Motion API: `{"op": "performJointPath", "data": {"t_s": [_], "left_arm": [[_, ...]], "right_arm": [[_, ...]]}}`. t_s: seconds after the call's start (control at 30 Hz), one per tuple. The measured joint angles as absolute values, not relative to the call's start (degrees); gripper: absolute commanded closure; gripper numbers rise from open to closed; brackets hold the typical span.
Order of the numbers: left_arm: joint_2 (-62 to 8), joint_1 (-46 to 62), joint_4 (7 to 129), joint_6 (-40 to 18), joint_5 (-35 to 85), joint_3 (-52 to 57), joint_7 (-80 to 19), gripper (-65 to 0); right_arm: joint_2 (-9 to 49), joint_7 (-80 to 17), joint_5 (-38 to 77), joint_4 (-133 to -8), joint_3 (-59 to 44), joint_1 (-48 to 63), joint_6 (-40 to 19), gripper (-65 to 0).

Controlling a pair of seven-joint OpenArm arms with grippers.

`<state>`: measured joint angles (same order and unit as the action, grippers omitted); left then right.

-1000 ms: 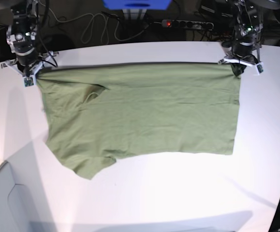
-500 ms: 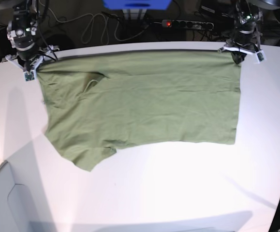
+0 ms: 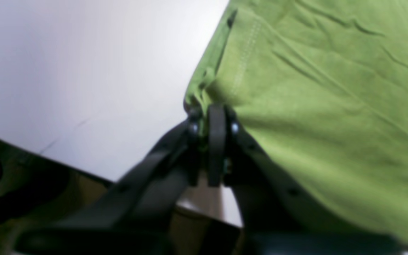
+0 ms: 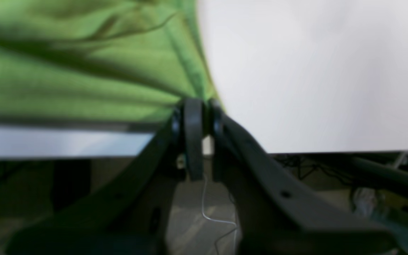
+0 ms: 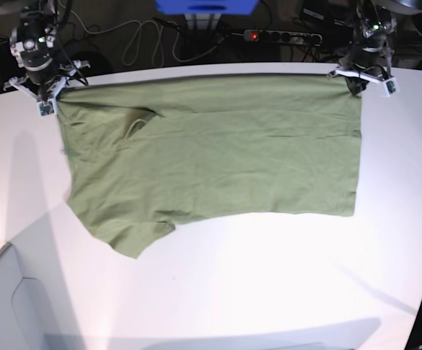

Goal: Fold the T-shirt properly
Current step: 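Drag the shoulder edge away from the hem to straighten the shirt, then release the shoulder edge and move both grippers toward the hem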

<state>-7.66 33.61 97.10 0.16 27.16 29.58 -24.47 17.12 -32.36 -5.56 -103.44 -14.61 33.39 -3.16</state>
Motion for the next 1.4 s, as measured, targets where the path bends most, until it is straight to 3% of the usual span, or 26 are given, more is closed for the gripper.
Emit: {"op": "performJointPath", "data": {"t_s": [0.1,0.17,0.27,0.57,0.73,0.9,1.03,1.2,1.4], "left_arm": [[-6.9,33.5,97.8,0.2,27.2,31.9,-24.7,-17.3],[-6.3,33.5,98.6,0.2,27.0,32.6,-24.8,-18.0],[-6.3,33.5,100.0,0.2,27.0,32.8,-25.3,-18.1],[-6.4,33.5,104.6,0.2,27.0,32.8,-25.1,-18.1],[-6.3,30.4,104.7,0.2,26.6,33.9,-25.7,-18.7],[-7.4,23.0,104.5,0.2,26.4,36.2,-25.5,-29.0],[-9.3,17.4,103.4,0.2,26.4,35.9,-25.1,-32.4],[-11.5,9.8,98.5,0.1,26.2,34.6,-25.3,-32.6],[-15.2,-1.5,82.9,0.2,26.3,29.3,-25.4,-32.4]], "right_arm": [[17.1,-32.4,-5.6,-103.5,-14.6,33.4,-3.2,-26.4],[17.1,-32.4,-5.6,-103.5,-14.6,33.4,-3.2,-35.4],[17.0,-32.6,-5.8,-104.5,-14.6,33.4,-3.2,-42.1],[14.3,-32.1,-5.8,-110.0,-20.5,33.0,-3.4,-42.0],[14.4,-32.1,-5.6,-109.7,-20.6,27.5,-3.8,-42.4],[14.8,-33.1,-5.9,-109.4,-17.0,20.6,-4.1,-42.6],[14.3,-37.5,-5.8,-108.9,-13.5,11.0,-9.4,-42.5],[12.8,-42.3,-5.1,-99.1,-9.0,-2.5,-11.9,-42.5],[12.8,-42.5,-5.8,-86.0,-5.7,-13.3,-12.0,-42.4]]}}
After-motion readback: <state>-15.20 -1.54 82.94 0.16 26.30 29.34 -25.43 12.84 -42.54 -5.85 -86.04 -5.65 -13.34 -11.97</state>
